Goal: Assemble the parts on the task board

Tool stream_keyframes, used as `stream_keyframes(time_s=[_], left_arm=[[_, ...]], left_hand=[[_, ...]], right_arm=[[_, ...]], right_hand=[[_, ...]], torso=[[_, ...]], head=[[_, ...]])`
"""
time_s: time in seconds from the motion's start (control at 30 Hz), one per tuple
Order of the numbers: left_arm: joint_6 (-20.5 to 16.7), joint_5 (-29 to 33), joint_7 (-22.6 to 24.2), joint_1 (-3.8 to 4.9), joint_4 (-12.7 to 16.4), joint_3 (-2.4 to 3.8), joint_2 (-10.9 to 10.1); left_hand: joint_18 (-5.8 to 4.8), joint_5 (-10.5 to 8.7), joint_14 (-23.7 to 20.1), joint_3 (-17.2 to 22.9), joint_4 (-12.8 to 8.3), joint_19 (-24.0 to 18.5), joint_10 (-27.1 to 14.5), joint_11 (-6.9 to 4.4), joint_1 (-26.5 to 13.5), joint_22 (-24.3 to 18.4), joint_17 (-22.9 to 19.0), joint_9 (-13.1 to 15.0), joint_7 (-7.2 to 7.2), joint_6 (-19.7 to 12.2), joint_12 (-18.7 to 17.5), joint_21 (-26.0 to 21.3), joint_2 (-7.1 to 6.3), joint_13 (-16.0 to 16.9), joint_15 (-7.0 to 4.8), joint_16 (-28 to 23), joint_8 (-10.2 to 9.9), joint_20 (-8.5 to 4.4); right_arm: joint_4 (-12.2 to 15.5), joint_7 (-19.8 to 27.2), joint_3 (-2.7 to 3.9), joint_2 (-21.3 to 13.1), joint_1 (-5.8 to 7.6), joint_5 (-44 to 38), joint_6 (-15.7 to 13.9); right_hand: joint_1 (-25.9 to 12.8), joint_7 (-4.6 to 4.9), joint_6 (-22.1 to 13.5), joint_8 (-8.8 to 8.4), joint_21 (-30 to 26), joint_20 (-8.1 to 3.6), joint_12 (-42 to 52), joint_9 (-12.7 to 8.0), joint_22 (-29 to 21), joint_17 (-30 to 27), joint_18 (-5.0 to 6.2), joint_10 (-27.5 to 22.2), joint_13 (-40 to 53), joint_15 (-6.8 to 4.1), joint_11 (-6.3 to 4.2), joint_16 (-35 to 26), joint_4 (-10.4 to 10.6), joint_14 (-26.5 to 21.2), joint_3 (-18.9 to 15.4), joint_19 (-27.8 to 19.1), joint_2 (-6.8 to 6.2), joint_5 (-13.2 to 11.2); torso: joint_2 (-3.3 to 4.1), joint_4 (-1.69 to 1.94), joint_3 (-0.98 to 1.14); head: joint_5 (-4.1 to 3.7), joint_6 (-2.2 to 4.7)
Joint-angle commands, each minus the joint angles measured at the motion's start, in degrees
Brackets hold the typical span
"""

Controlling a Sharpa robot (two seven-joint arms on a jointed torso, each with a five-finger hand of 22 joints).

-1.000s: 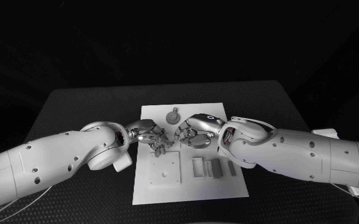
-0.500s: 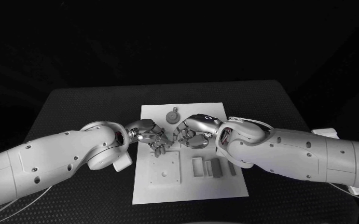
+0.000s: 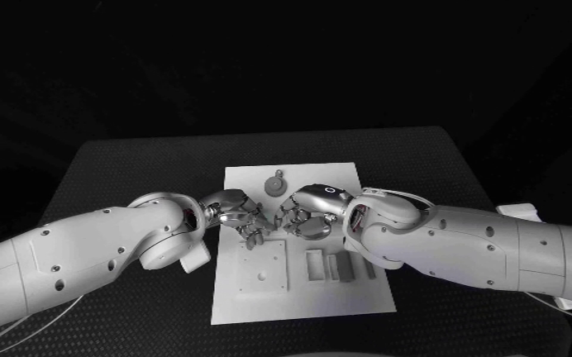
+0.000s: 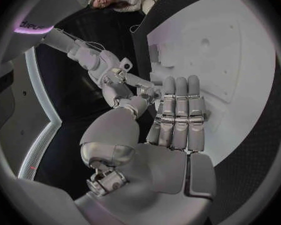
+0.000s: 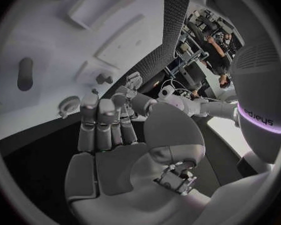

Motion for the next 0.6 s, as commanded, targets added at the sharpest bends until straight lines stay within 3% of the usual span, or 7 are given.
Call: stream_keyframes(time_s=[0.03,0.6], left_arm=[[-0.22,0.72,0.16,0.06,-0.03,0.05,0.09],[-0.49,0.72,-0.44,0.06,-0.23,0.05,0.14]], left_hand=[[0.95,0.18,-0.18,0.05,0.05,-0.38,-0.13,0.19,-0.3,0.05,0.09,0.11,-1.48,1.55,-0.39,-0.2,0.38,0.06,0.33,-0.21,0.18,-0.01],[0.97,0.19,-0.17,0.06,-0.05,-0.39,-0.11,0.17,-0.35,0.07,0.14,0.17,-1.49,1.57,-0.38,-0.19,0.45,0.1,0.32,-0.24,0.19,-0.02]], right_arm=[[0.21,0.59,-0.07,0.03,-0.09,-0.54,1.31],[0.39,0.99,-0.3,-0.13,-0.1,0.0,2.05]], right_hand=[[0.17,1.74,-1.82,-0.05,0.1,0.08,-0.19,-0.05,0.85,0.05,1.7,-0.07,0.01,0.32,0.45,-0.23,-0.08,-0.17,0.28,-0.49,0.57,0.18],[0.09,1.76,-1.59,0.09,0.12,0.09,-0.15,-0.04,0.86,0.08,1.7,-0.08,0.03,0.33,0.47,-0.2,-0.11,-0.17,0.28,-0.51,0.65,0.18]], torso=[[-0.01,0.02,0.0],[0.0,0.0,-0.02]], head=[[0.02,-0.01],[0.0,-0.11]])
